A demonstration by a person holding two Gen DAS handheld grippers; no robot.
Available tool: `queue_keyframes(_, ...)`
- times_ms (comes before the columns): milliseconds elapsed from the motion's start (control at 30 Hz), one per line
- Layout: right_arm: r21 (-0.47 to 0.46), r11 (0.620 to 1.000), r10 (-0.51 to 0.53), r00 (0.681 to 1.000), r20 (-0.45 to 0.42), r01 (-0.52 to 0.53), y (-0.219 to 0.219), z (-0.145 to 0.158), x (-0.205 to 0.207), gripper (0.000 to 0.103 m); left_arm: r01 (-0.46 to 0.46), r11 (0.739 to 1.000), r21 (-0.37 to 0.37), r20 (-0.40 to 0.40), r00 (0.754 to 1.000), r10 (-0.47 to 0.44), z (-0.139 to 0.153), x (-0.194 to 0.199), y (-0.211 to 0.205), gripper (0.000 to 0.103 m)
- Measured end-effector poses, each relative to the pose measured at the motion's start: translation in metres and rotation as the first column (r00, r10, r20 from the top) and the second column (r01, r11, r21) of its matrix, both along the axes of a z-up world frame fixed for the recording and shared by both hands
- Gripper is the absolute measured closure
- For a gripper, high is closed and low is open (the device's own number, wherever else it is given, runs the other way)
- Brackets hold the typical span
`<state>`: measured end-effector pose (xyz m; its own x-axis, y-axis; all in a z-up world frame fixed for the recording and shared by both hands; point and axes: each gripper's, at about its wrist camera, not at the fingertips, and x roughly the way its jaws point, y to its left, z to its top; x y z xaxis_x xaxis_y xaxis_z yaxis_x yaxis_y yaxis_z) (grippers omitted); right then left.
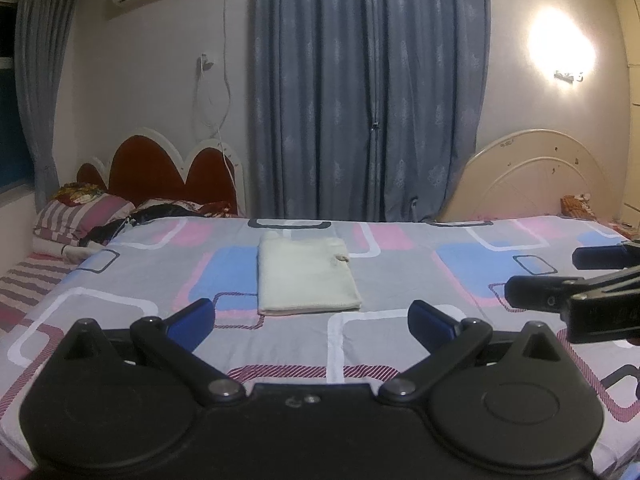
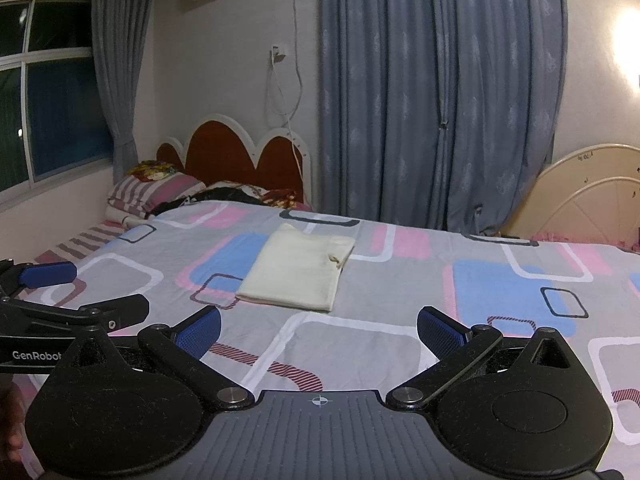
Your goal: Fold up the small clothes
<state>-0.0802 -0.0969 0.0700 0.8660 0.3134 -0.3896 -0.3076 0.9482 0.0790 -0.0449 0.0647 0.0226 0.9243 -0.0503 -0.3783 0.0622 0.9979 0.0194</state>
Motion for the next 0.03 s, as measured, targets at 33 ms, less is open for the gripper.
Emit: queue_keyframes(33,-0.002,1.0,0.003,1.0,0.0,-0.003,-0.0029,-0.0007,-0.0004,0.0,-0.001,1.0,-0.002,-0.003,1.0,0.001,-0.0001,0.0002,0.0006,0.0)
